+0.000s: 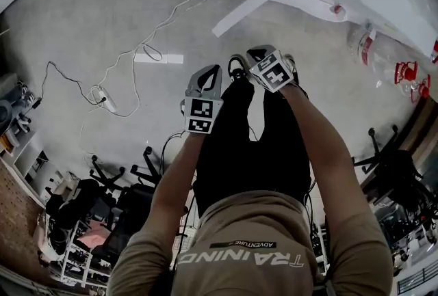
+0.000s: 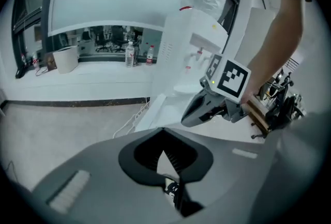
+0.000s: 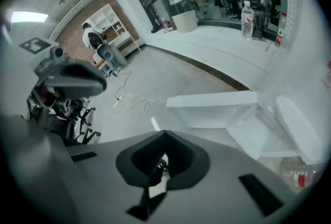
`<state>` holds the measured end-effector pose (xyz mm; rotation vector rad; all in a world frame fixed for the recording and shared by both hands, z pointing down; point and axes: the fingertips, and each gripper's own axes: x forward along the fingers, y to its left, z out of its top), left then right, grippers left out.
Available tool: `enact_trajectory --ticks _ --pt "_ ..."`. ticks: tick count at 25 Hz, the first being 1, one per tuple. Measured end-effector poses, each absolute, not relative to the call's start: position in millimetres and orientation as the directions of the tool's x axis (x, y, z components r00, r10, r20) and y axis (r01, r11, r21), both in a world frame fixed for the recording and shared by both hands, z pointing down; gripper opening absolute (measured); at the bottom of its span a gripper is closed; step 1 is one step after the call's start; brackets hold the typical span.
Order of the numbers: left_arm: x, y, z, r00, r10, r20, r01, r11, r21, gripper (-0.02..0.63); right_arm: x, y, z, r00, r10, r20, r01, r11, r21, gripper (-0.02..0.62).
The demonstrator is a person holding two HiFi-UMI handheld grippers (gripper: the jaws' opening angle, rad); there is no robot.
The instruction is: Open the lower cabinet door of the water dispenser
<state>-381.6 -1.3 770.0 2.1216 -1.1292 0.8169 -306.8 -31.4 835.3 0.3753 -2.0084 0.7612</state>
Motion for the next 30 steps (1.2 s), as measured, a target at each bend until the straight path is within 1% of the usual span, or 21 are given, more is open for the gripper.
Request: enact_trajectory --ticks 3,9,11,14,16,18,21,25,28,30 --pt "-367 -4 742 0.477 -0.492 0.728 -0.84 -0.498 0.214 0.0 -260 -8 811 -0.445 0.005 0.895 -0.567 0.772 -0.287 0.009" --pt "-324 -23 683 0.535 -0.496 0.684 -0.803 -0.55 0.23 0.0 -178 36 753 -0.392 -0.036 0.919 -0.645 0.723 -0.247 0.009" --pt "-303 -31 658 0.563 -0.497 0.661 -0.788 -0.564 0.247 0.0 -152 40 732 -0.385 -0.07 0.92 -0.698 0.674 -0.241 0.009" --pt "-270 -33 613 0.598 -0.489 0.635 -0.759 -0.601 0.252 0.0 -122 48 695 -0.391 -0.163 0.906 -0.797 0.552 -0.245 0.008" --pt "-253 -33 583 0.618 -0.477 0.624 -0.727 -0.649 0.225 0.0 -115 46 661 -0.407 -0.259 0.876 -0.821 0.524 -0.226 0.009" --pt "-240 -36 553 0.631 -0.476 0.612 -0.705 -0.681 0.198 0.0 -112 39 622 -0.423 -0.356 0.833 -0.826 0.529 -0.194 0.008" --pt "-221 -47 500 0.637 -0.522 0.567 -0.709 -0.685 0.165 0.0 -101 27 568 -0.454 -0.456 0.766 -0.828 0.533 -0.173 0.009" --pt "-222 -51 439 0.626 -0.605 0.492 -0.741 -0.657 0.135 0.0 -102 24 519 -0.516 -0.513 0.687 -0.794 0.587 -0.158 0.008" --pt "-222 -40 406 0.623 -0.63 0.463 -0.747 -0.656 0.112 0.0 -97 26 473 -0.547 -0.544 0.637 -0.779 0.61 -0.147 0.008" --pt "-225 -39 384 0.624 -0.641 0.447 -0.739 -0.67 0.071 0.0 -97 21 436 -0.557 -0.589 0.586 -0.782 0.609 -0.131 0.008"
